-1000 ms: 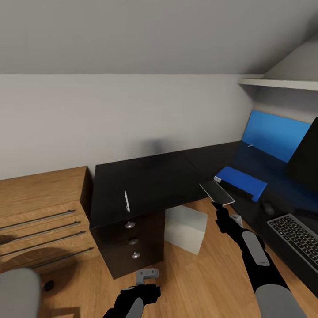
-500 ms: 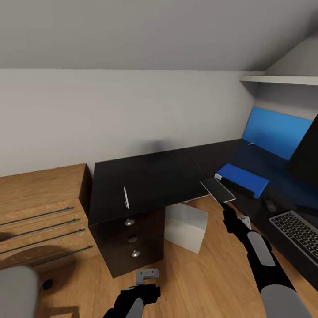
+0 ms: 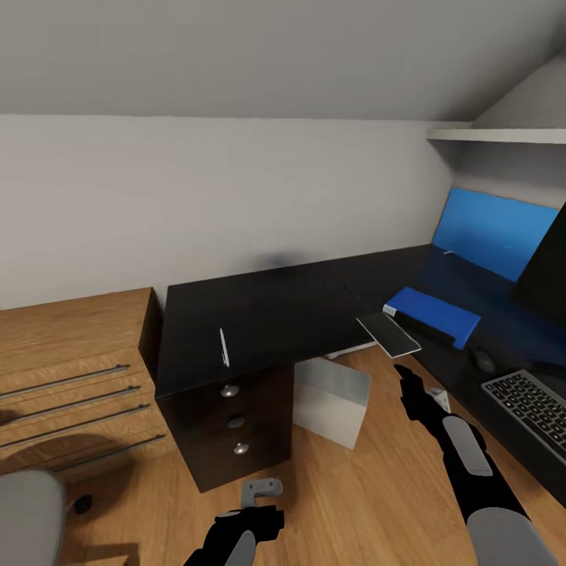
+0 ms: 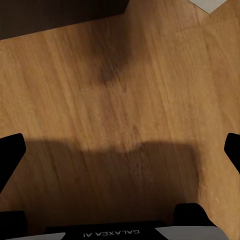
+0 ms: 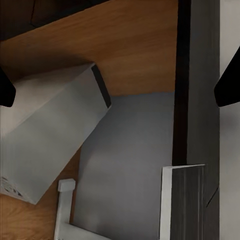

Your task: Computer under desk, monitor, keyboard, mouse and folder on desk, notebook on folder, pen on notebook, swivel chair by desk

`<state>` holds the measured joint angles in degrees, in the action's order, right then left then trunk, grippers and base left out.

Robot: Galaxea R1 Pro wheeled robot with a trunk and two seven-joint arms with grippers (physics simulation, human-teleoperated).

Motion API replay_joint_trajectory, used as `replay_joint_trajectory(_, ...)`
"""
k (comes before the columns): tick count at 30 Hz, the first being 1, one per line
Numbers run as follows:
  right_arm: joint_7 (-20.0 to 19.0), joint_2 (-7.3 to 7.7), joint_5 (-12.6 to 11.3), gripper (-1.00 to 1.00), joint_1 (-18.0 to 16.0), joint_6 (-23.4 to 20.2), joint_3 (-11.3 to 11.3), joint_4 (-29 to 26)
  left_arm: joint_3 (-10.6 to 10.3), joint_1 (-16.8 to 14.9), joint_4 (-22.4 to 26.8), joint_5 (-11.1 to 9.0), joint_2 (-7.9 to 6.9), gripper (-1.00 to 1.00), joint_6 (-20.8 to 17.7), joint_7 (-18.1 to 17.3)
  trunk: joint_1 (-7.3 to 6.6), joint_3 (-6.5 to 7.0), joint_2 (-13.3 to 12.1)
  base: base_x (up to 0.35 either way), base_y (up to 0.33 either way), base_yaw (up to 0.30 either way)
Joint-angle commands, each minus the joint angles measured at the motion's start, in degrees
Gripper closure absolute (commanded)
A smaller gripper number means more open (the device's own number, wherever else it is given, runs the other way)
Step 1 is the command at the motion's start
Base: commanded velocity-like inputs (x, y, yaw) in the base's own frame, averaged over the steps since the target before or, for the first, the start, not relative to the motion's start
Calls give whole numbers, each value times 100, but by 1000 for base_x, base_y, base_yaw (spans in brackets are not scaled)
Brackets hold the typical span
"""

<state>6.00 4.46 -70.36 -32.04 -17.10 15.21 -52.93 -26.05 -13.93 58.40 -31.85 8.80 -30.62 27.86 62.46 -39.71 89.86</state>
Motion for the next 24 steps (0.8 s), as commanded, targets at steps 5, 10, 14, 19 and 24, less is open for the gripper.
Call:
replay_joint_trajectory(5, 47, -13, -63, -100, -4, 123, 7, -3, -14, -4, 5, -69, -1, -100, -12, 67, 0, -5, 3, 0, 0, 0)
replay_joint_trajectory(10, 45, -22, -69, -100, -4, 306, -3, -7, -14, -4, 5, -76, -3, -100, -13, 70, 0, -5, 3, 0, 0, 0)
replay_joint_trajectory(14, 32, -29, -77, -100, -4, 394, -10, -23, -14, -4, 3, -68, -5, -100, -14, 67, 0, -5, 3, 0, 0, 0)
replay_joint_trajectory(19, -55, -38, -87, -100, -4, 442, -16, -37, -14, -4, -20, -68, -12, -100, -14, 48, 0, -5, 3, 0, 0, 0)
replay_joint_trajectory(24, -182, -41, -86, -100, -4, 459, -18, -56, -14, -4, -36, -81, -40, -100, -14, 29, 0, -5, 3, 0, 0, 0)
